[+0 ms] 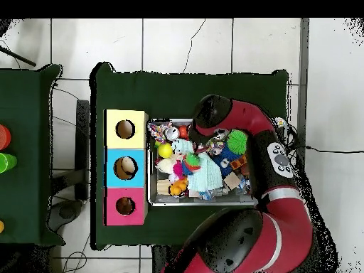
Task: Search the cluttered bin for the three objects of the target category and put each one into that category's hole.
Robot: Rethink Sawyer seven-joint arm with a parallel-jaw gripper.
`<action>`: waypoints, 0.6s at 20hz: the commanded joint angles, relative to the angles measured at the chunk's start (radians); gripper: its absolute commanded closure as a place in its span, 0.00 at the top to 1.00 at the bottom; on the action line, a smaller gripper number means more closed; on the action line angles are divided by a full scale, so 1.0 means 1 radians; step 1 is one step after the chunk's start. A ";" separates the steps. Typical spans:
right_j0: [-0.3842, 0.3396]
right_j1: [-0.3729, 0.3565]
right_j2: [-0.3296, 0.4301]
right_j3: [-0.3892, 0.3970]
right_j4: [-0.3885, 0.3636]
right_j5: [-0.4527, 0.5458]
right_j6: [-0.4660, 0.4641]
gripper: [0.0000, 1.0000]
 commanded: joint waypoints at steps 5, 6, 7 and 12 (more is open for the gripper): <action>0.054 0.061 0.023 -0.111 -0.004 0.028 0.135 1.00; 0.050 0.062 0.021 -0.102 -0.004 0.016 0.135 1.00; 0.045 0.062 0.019 -0.093 -0.005 0.003 0.136 1.00; 0.035 0.135 0.026 -0.176 -0.010 -0.012 0.110 1.00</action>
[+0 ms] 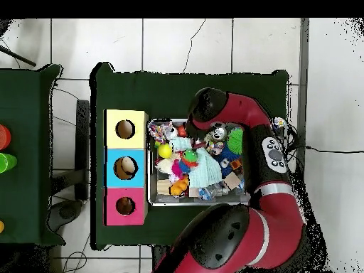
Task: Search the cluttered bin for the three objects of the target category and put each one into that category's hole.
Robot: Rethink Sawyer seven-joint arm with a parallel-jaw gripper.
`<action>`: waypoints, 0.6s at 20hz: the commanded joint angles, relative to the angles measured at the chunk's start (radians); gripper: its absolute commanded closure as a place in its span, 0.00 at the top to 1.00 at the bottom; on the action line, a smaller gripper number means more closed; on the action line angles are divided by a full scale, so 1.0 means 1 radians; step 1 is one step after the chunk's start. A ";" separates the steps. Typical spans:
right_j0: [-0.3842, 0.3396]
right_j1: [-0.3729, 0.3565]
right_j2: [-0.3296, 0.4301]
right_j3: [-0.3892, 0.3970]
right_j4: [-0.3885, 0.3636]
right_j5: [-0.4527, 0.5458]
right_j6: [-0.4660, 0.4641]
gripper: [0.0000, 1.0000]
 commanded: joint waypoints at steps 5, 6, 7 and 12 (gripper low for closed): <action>0.010 0.184 0.041 -0.245 -0.022 0.000 0.069 1.00; 0.014 0.199 0.044 -0.278 -0.027 0.016 0.062 1.00; 0.016 0.211 0.048 -0.311 -0.030 0.036 0.053 1.00; 0.039 0.282 0.086 -0.469 -0.064 0.110 0.029 1.00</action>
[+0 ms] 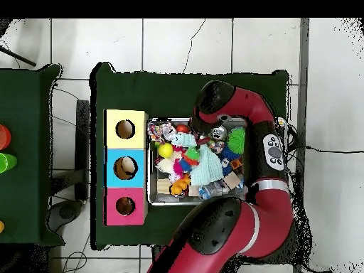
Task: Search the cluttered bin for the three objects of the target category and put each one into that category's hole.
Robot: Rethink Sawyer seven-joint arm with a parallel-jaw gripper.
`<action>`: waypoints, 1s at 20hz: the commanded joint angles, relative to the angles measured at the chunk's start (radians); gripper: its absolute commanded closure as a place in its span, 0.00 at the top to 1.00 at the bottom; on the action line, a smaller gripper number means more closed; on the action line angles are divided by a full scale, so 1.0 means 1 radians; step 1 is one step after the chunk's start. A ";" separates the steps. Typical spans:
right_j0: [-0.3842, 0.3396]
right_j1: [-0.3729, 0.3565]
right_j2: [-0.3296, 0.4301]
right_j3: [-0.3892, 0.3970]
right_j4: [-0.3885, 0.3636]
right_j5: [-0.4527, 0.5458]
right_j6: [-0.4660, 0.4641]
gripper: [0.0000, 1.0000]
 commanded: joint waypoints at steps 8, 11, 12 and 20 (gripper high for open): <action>0.051 0.132 0.073 -0.293 -0.062 0.023 0.111 1.00; 0.061 0.103 0.046 -0.269 -0.043 0.044 0.181 1.00; 0.063 0.079 0.028 -0.231 -0.027 0.028 0.225 1.00; 0.089 -0.124 -0.066 0.219 0.128 -0.332 0.709 1.00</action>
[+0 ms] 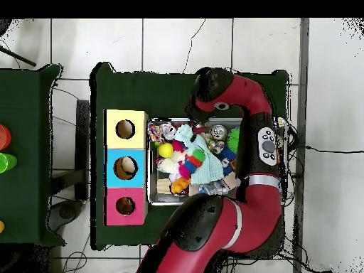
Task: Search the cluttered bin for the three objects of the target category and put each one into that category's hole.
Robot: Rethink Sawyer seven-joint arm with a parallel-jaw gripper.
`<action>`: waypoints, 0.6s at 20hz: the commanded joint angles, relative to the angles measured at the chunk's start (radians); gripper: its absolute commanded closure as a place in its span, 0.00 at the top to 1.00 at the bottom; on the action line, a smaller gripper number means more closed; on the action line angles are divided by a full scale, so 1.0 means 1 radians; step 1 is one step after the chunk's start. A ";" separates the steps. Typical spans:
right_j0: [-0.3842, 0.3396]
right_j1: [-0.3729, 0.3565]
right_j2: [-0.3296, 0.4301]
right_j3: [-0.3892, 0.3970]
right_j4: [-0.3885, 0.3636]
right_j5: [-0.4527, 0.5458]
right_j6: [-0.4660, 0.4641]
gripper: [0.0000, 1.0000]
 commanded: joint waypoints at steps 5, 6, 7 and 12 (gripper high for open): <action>0.014 -0.179 -0.079 0.491 0.104 -0.484 0.691 1.00; 0.009 -0.173 -0.083 0.495 0.108 -0.491 0.690 1.00; -0.003 -0.176 -0.086 0.523 0.109 -0.512 0.686 1.00; -0.038 -0.167 -0.105 0.568 0.107 -0.566 0.683 1.00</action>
